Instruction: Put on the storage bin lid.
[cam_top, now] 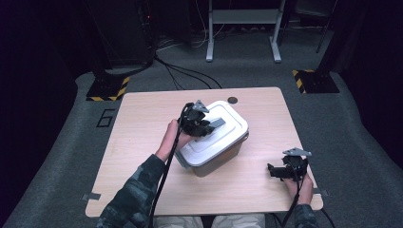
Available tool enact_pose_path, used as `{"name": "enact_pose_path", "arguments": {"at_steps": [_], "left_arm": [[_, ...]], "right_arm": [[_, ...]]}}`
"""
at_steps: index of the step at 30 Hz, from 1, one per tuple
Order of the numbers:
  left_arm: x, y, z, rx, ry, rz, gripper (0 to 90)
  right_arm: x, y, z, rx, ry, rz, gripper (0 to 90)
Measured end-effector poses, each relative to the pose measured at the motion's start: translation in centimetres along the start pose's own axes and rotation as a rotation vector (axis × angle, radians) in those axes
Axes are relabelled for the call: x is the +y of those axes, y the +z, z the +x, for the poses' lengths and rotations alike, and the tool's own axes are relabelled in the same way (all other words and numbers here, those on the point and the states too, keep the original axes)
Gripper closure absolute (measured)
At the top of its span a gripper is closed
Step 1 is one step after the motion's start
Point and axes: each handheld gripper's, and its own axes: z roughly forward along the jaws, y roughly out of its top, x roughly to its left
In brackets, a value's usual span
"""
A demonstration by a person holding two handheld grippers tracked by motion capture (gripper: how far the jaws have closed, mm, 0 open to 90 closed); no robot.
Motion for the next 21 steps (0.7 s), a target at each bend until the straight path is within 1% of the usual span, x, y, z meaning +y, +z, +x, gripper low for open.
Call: {"name": "enact_pose_path", "arguments": {"at_steps": [1, 8, 11, 12, 17, 18, 19, 21], "left_arm": [[0.1, 0.1, -0.1, -0.002, -0.005, 0.004, 66.2], [0.3, 1.0, -0.5, -0.014, 0.007, 0.028, 66.2], [0.3, 1.2, -0.4, -0.013, 0.009, 0.034, 66.2], [0.3, 1.3, -0.5, -0.015, 0.004, 0.036, 66.2], [0.2, 1.6, -0.4, -0.01, 0.014, 0.052, 66.2], [0.2, 1.8, -0.5, -0.008, 0.007, 0.049, 66.2], [0.1, 1.8, -0.5, -0.004, 0.011, 0.05, 66.2], [0.1, 1.9, -0.5, -0.009, 0.006, 0.049, 66.2]], "right_arm": [[0.0, 0.0, 0.0, 0.001, 0.0, 0.0, 0.1], [0.0, 0.0, 0.0, 0.002, -0.001, 0.0, 0.2], [0.0, 0.0, 0.0, 0.002, 0.0, 0.0, 0.1], [0.0, 0.0, 0.0, 0.002, -0.003, -0.001, 0.1], [0.0, 0.0, 0.0, 0.0, -0.003, -0.001, 0.1], [0.0, 0.0, 0.0, 0.002, -0.004, -0.001, 0.1], [0.0, 0.0, 0.0, 0.002, -0.003, -0.001, 0.2], [0.0, 0.0, 0.0, 0.002, -0.004, -0.002, 0.2]]}}
